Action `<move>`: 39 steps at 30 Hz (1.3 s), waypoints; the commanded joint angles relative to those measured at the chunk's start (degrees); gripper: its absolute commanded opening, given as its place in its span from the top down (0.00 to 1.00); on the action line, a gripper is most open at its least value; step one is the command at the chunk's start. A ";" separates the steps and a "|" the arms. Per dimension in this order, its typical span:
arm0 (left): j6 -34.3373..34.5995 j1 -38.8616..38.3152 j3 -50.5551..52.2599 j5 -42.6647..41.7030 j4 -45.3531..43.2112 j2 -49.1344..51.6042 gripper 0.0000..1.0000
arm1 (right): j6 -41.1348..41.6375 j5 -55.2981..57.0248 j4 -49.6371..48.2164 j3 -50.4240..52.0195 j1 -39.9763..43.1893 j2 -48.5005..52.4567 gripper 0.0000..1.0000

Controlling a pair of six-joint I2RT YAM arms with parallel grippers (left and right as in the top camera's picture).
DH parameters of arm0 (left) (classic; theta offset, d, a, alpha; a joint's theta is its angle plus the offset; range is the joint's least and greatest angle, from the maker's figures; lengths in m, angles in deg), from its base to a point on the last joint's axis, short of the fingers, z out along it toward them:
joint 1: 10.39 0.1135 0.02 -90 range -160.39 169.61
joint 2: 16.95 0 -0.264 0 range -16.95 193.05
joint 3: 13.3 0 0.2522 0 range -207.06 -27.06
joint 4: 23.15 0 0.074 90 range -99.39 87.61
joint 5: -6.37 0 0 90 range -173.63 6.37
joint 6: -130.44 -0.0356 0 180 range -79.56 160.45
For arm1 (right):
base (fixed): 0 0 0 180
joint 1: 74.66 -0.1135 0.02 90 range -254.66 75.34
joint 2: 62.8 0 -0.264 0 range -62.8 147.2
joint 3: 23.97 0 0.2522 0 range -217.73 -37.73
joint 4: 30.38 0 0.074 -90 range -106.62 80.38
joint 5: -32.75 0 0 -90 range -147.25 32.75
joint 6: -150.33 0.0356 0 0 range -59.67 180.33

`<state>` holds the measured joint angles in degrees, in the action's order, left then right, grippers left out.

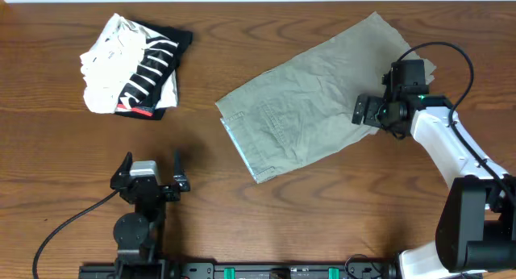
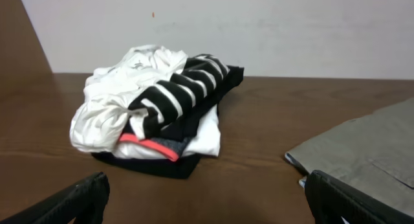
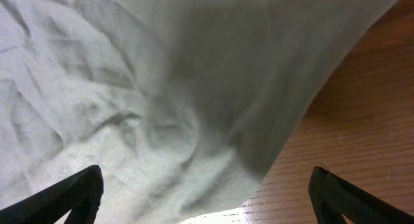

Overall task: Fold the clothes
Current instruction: 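Release the shorts and move the right gripper to their right edge, then reach the left gripper to the shorts' left leg hem and grasp it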

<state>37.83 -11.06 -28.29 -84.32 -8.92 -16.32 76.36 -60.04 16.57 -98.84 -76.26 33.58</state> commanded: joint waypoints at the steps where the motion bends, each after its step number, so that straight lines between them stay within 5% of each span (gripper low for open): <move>1: 0.94 -0.28 0.85 -11.10 -3.54 -0.39 0.02 | -0.68 0.20 0.04 -0.50 0.92 -3.02 0.01; 3: 1.11 -0.28 -0.50 -18.71 -4.50 -0.37 0.02 | -0.70 0.22 0.13 -0.50 1.68 -4.85 0.01; 10: 9.38 -0.28 -13.27 -21.64 2.21 9.81 0.02 | -0.70 0.44 1.57 -0.50 5.46 -9.35 0.01; 24: 0.92 -0.39 -69.13 -28.48 43.39 71.58 0.02 | -5.90 0.46 4.15 -0.50 11.52 -9.44 0.01; 39: -5.14 -0.44 -72.02 -33.59 38.49 97.92 0.02 | -5.88 1.51 5.79 -0.22 11.52 -9.38 0.01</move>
<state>34.97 -11.36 -99.64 -116.32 30.16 79.19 71.38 -59.23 22.34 -98.86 -65.01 24.46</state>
